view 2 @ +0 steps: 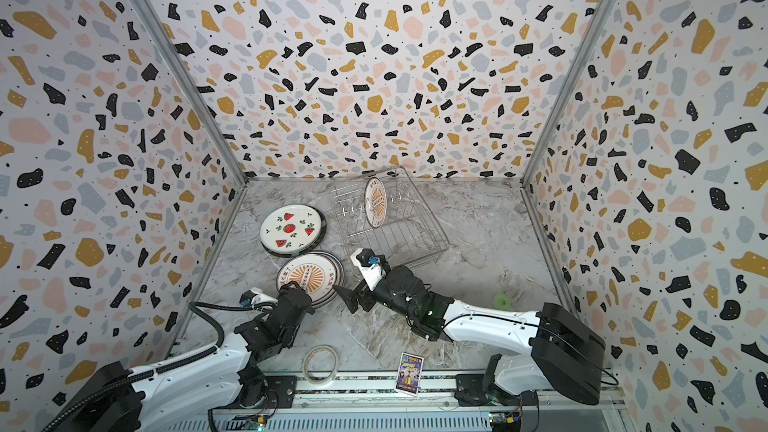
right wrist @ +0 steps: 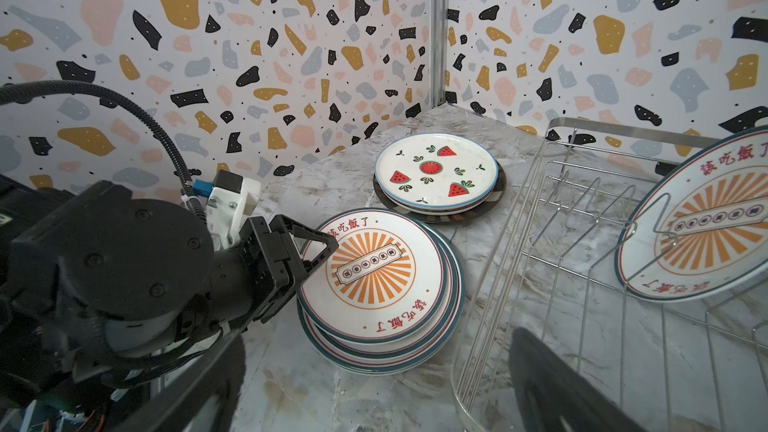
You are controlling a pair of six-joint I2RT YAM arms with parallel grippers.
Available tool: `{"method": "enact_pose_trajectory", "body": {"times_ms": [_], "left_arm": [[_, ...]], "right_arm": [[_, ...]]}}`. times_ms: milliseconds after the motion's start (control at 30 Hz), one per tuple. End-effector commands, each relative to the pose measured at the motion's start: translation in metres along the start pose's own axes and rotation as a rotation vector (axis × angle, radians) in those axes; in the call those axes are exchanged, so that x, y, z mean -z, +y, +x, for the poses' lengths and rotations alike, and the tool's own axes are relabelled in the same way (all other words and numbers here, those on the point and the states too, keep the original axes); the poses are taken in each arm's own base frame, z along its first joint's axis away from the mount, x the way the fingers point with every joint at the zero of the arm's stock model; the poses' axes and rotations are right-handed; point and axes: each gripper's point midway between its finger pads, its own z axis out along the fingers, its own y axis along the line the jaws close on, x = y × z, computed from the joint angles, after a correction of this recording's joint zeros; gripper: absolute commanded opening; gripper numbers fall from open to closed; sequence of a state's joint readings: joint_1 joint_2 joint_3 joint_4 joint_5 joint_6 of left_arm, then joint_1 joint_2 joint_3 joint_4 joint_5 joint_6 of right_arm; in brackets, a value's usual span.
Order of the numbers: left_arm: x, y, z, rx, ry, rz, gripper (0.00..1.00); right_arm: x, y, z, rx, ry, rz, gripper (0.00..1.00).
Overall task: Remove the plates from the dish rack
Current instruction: 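Open the left gripper to release the plate onto the stack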
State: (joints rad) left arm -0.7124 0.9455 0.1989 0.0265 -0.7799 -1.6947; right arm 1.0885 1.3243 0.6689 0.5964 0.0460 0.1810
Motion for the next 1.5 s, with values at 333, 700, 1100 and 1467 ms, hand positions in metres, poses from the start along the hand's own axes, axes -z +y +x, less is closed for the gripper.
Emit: {"method": "enact_pose_trajectory", "body": {"times_ms": [333,700,1100,1467], "left_arm": [[-0.004,0.003,-0.011,-0.055,-0.089,-0.047,0.48],[0.004,0.004,-0.024,-0.056,-0.121,-0.021,0.5],[0.002,0.009,-0.013,-0.11,-0.059,-0.059,0.45],[0.006,0.01,-0.024,-0.083,-0.094,-0.024,0.68]], "right_arm": [[-0.003,-0.003,-0.004,0.009,-0.014,0.025,0.99],[-0.006,-0.007,-0.001,0.009,-0.01,0.043,0.99],[-0.007,-0.008,0.0,0.009,-0.01,0.052,0.99],[-0.007,-0.009,0.0,0.007,-0.01,0.054,0.99]]}}
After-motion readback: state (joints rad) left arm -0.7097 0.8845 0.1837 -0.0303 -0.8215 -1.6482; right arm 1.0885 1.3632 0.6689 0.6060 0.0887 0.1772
